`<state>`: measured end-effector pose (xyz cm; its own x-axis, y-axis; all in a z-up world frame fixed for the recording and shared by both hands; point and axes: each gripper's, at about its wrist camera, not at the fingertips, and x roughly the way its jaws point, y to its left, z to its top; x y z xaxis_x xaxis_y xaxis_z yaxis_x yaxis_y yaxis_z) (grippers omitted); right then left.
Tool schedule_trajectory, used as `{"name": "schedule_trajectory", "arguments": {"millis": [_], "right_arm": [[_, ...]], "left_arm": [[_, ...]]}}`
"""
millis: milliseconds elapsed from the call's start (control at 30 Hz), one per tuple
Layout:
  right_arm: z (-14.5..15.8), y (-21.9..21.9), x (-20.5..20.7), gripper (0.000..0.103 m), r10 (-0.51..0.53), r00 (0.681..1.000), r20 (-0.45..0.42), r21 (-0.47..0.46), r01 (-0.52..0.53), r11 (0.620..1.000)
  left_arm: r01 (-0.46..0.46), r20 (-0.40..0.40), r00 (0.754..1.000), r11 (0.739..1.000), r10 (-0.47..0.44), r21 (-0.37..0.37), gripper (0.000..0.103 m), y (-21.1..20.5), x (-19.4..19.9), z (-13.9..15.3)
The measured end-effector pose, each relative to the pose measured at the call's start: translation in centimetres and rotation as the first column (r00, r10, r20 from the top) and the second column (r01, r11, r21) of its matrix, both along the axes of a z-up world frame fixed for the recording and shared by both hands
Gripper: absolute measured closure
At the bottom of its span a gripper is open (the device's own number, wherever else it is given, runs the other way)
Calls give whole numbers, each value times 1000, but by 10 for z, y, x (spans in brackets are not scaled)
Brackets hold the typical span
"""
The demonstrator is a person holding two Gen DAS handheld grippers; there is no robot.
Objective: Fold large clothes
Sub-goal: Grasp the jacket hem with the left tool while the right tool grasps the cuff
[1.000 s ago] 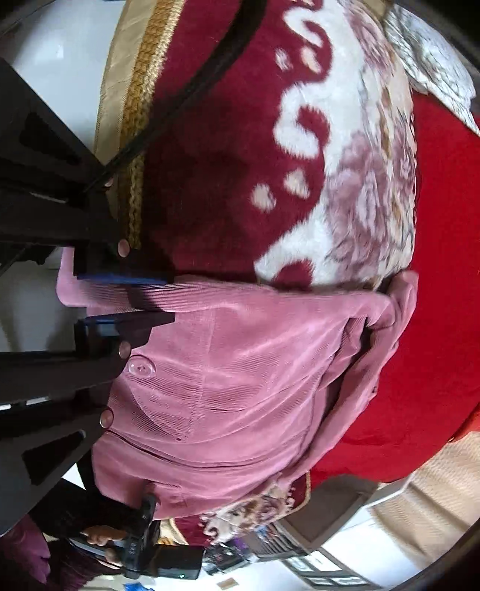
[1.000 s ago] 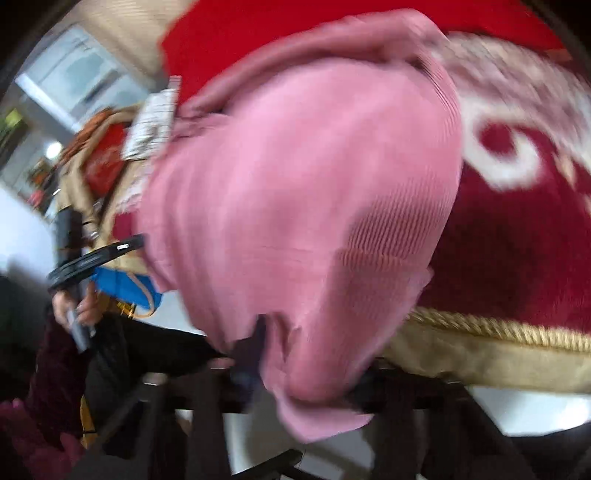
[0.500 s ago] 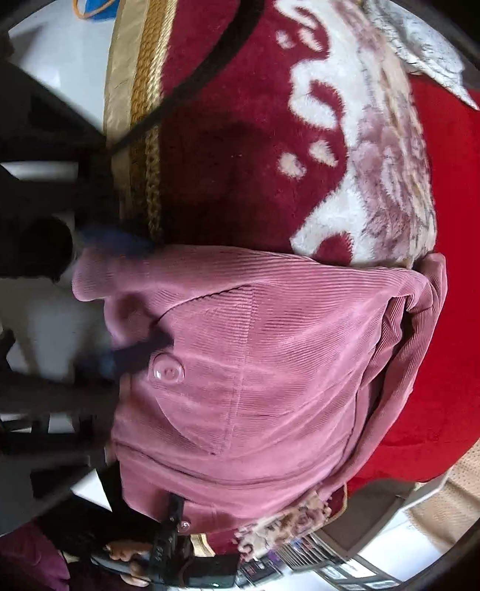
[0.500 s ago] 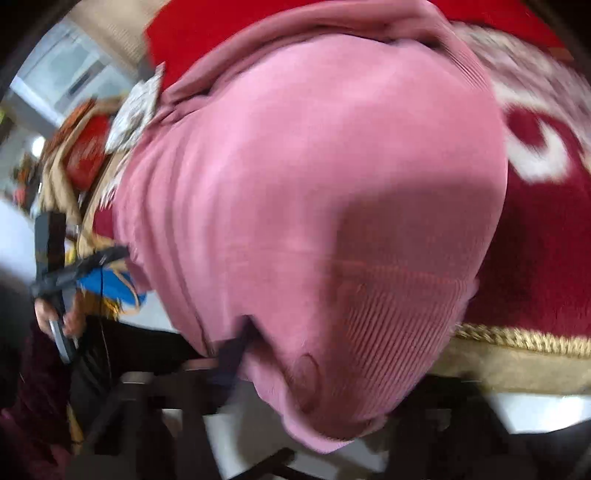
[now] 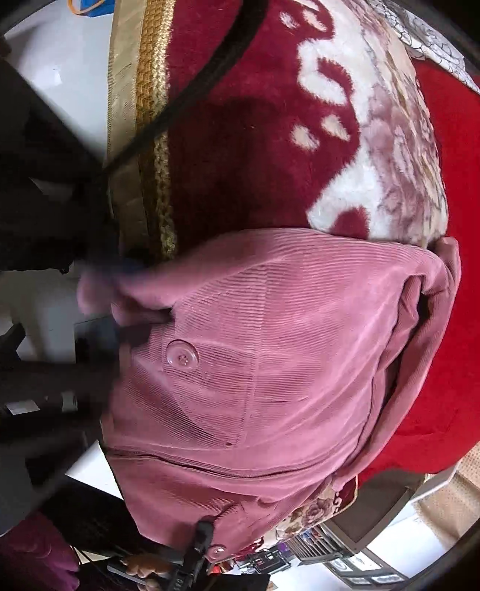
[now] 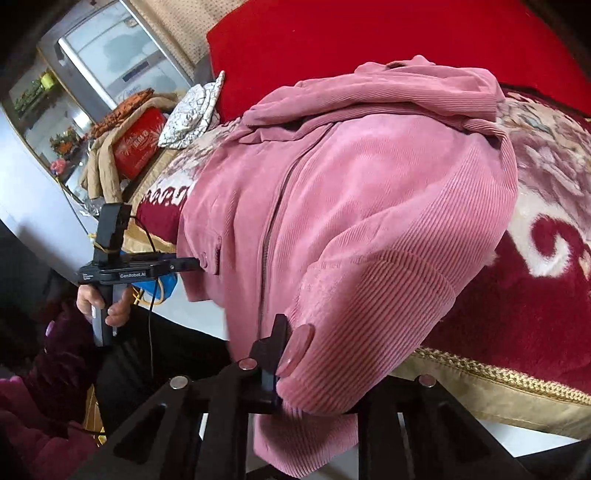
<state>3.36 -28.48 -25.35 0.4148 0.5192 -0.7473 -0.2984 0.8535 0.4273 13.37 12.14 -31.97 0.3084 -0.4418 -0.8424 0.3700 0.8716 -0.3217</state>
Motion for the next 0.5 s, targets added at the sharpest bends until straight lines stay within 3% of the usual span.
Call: {"name": "schedule_trajectory", "arguments": {"millis": [100, 300, 433, 500], "right_arm": [[22, -1, 4, 88, -10, 999, 50, 75, 6, 997], [83, -27, 27, 88, -53, 985, 166, 204, 18, 979], [111, -52, 71, 88, -168, 961, 218, 328, 90, 941], [117, -75, 99, 88, -255, 941, 221, 392, 154, 907]], "left_arm": [[-16, 10, 1000, 997, 16, -75, 96, 7, 3, 13], [24, 172, 985, 958, 26, -285, 97, 21, 13, 92], [-7, 231, 967, 922, 104, -387, 97, 24, 67, 153], [-26, 256, 957, 918, 138, -395, 97, 32, 95, 177]]}}
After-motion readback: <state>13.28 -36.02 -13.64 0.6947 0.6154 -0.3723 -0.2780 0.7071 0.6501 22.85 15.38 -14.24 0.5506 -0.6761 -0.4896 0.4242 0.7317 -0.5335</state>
